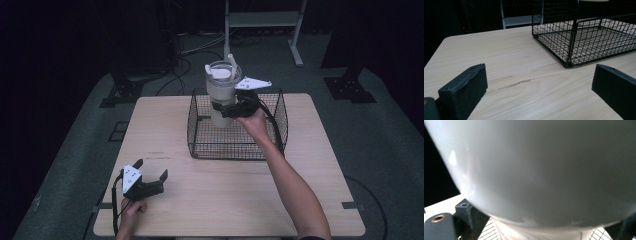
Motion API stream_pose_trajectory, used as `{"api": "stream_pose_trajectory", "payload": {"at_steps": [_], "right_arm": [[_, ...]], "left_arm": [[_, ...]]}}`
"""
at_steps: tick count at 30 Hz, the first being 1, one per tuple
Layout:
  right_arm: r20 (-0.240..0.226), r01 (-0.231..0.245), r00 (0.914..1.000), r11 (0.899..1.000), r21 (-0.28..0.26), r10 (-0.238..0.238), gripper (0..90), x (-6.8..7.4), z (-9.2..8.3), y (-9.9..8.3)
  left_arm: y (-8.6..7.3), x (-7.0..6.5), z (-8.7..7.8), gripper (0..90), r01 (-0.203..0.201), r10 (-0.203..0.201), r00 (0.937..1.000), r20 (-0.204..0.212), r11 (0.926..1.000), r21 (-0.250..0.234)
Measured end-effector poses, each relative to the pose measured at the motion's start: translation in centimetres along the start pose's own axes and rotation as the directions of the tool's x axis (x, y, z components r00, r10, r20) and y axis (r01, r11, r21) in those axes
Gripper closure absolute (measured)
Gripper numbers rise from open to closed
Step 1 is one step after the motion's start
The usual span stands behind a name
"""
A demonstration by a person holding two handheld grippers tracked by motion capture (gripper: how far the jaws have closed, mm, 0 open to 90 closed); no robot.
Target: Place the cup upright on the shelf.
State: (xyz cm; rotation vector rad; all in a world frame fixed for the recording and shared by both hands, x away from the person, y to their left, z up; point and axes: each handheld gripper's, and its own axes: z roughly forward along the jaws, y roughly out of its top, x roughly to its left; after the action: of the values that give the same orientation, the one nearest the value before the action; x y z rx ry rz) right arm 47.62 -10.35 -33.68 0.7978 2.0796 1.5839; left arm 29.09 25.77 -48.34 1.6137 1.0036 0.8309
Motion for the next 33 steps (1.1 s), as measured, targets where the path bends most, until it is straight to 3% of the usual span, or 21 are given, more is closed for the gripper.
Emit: {"api": "stream_pose_trajectory", "payload": {"at_steps": [12,18,22,33], "right_arm": [[-0.028,-0.017,0.9994,0.998,0.057,0.019,8.7,-1.0,2.8,-0.8],[-0.039,0.010,0.9992,0.997,0.081,-0.007,8.7,-1.3,4.2,-1.5],[-0.052,-0.004,0.9986,0.991,0.136,0.012,8.7,-1.5,5.0,-2.5],[-0.080,-0.009,0.9965,0.983,0.182,0.023,8.7,-2.2,6.0,-3.7]], "left_arm": [[0.0,0.0,-0.1,0.0,-0.001,0.001,1.0000,0.003,1.0000,0.000],[0.0,0.1,-0.1,0.0,0.002,-0.002,1.0000,0.005,1.0000,-0.003],[0.0,0.1,-0.1,0.0,0.001,-0.001,1.0000,0.005,1.0000,-0.001],[0.0,0.1,-0.1,0.0,0.004,-0.004,1.0000,0.005,1.0000,-0.003]]}}
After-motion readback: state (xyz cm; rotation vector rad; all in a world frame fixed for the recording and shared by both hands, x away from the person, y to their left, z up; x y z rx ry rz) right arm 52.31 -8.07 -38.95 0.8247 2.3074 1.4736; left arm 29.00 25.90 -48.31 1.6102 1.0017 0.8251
